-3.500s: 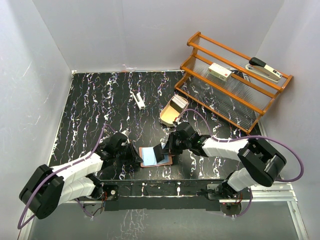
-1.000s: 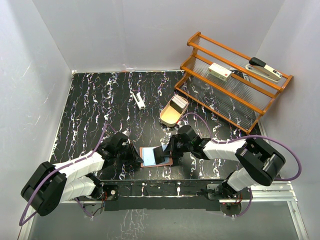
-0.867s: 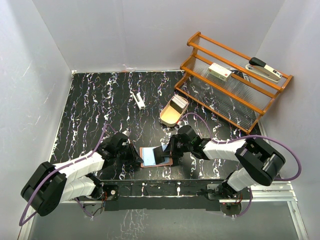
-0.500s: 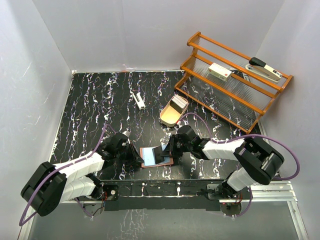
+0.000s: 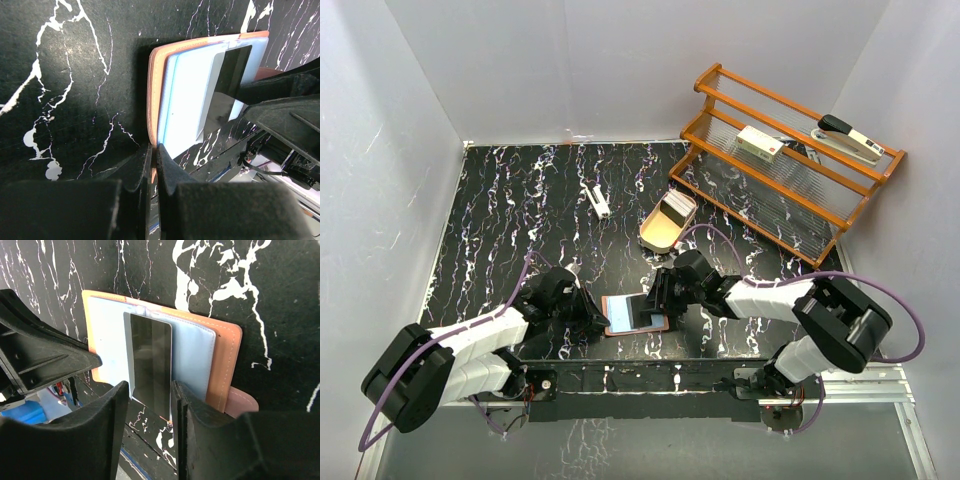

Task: Put the credit cards into the card holder
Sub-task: Insert the credit card into the card holder.

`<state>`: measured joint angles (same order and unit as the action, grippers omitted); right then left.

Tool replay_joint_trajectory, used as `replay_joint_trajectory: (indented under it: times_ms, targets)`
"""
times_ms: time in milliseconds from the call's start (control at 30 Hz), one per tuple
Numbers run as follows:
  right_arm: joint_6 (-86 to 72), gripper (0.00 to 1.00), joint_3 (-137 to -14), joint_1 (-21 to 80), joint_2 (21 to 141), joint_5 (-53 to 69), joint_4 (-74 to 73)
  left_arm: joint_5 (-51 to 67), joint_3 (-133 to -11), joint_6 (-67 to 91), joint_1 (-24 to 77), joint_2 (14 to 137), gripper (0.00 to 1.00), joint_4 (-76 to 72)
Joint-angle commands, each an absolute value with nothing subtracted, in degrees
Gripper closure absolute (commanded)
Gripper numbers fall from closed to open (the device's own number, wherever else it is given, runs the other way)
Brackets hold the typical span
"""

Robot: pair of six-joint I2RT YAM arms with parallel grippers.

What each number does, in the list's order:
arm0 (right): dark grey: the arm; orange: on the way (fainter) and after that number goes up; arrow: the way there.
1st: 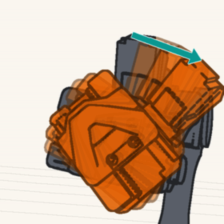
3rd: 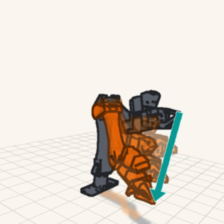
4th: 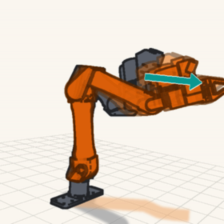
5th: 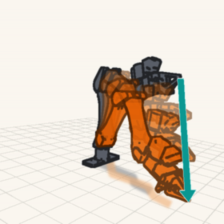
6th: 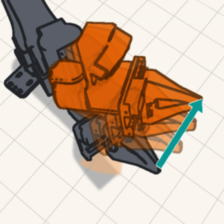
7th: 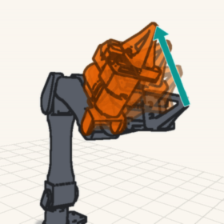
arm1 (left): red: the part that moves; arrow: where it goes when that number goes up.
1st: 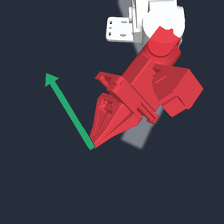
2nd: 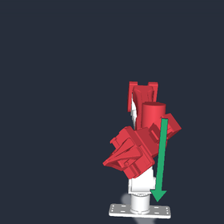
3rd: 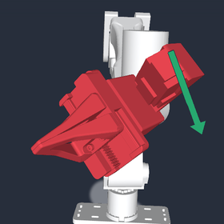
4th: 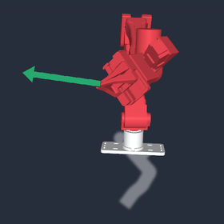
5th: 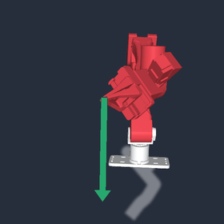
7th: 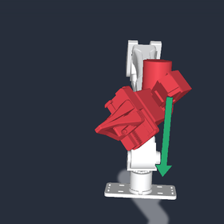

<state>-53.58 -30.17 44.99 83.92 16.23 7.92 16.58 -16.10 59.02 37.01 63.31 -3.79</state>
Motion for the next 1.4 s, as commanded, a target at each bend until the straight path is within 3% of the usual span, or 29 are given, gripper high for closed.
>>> replay_joint_trajectory:
  times_ms: [0,967,1367]
  targets:
    - [-51.2,0.6,-32.7,45.2,80.8,12.6,2.9,17.6,-15.9,59.1,37.5,63.0,1.0,-4.0]
    - [-52.8,0.63,-34.8,49.9,87.4,15.8,14.1,18.5,-16.0,58.4,37.8,63.0,1.0,-5.2]
    - [-49.2,0.64,-37.8,49.9,89.1,15.6,10.7,17.7,-17.4,56.1,37.9,63.1,1.0,-2.9]
